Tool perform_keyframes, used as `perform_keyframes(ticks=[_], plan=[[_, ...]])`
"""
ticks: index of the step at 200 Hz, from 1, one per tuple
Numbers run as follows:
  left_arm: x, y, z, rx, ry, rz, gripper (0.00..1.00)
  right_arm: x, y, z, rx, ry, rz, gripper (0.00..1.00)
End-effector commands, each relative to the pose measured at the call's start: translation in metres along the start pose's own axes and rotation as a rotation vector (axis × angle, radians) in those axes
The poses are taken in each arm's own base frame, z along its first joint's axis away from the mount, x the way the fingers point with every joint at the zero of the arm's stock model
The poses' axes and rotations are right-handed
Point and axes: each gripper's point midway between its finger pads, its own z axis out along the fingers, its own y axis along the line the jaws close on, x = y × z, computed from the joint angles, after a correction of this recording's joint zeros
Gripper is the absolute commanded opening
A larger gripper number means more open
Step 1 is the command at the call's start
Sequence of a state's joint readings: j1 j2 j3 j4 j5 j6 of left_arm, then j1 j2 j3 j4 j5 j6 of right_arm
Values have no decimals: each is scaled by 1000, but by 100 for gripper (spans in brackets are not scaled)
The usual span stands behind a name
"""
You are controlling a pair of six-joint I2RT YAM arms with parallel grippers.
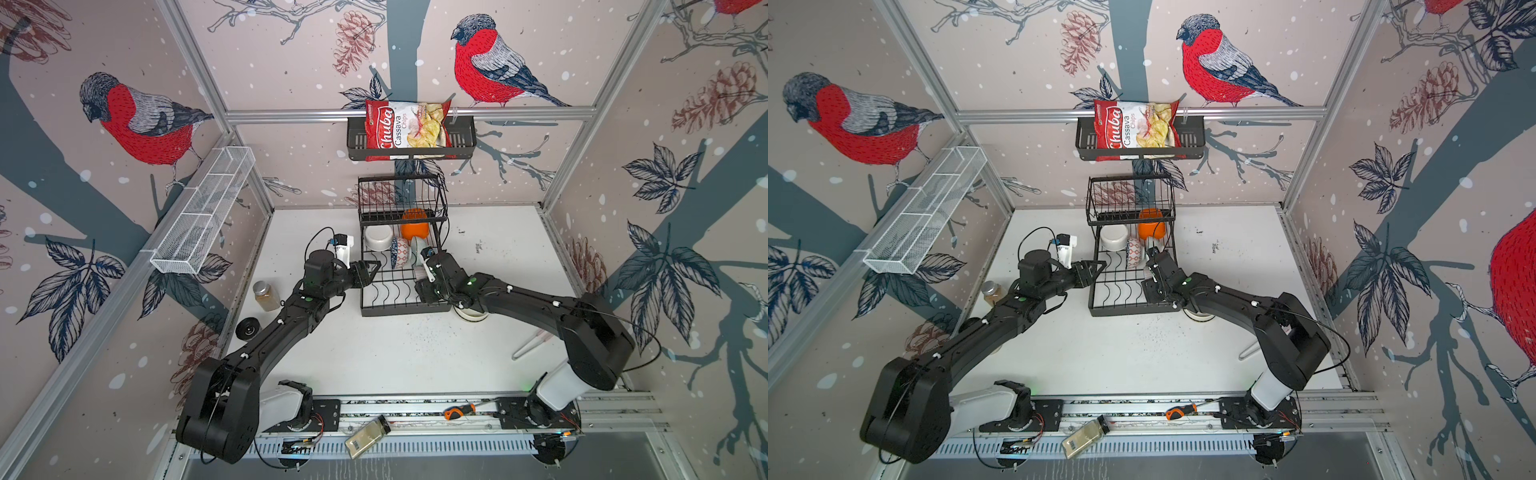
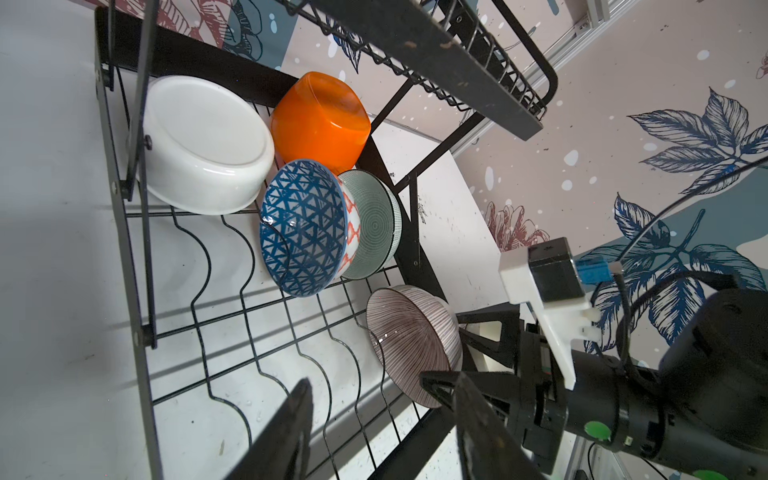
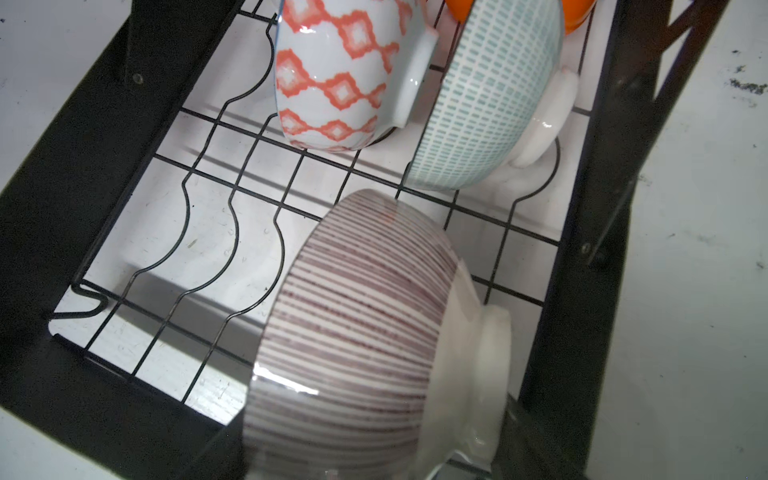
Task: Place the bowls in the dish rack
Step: 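Open the right gripper and draw it back from the standing bowl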
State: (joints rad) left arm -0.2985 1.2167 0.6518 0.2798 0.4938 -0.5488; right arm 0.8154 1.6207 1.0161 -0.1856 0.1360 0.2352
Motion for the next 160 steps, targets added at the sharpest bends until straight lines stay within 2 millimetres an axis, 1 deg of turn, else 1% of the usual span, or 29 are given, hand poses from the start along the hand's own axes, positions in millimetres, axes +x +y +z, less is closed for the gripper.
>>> perform_keyframes(ticks=[1, 89, 127, 160], plan=[[-1, 2, -1, -11, -7, 18, 54, -2, 2, 2, 0, -3, 8, 43], [3, 3, -3, -17, -5, 16, 54, 9, 3, 11, -6, 33, 55, 45], [3, 4, -4, -20, -7, 17, 54, 14, 2, 12, -1, 46, 68, 51], [3, 4, -4, -21, -7, 15, 54, 16, 3, 12, -1, 51, 74, 53]])
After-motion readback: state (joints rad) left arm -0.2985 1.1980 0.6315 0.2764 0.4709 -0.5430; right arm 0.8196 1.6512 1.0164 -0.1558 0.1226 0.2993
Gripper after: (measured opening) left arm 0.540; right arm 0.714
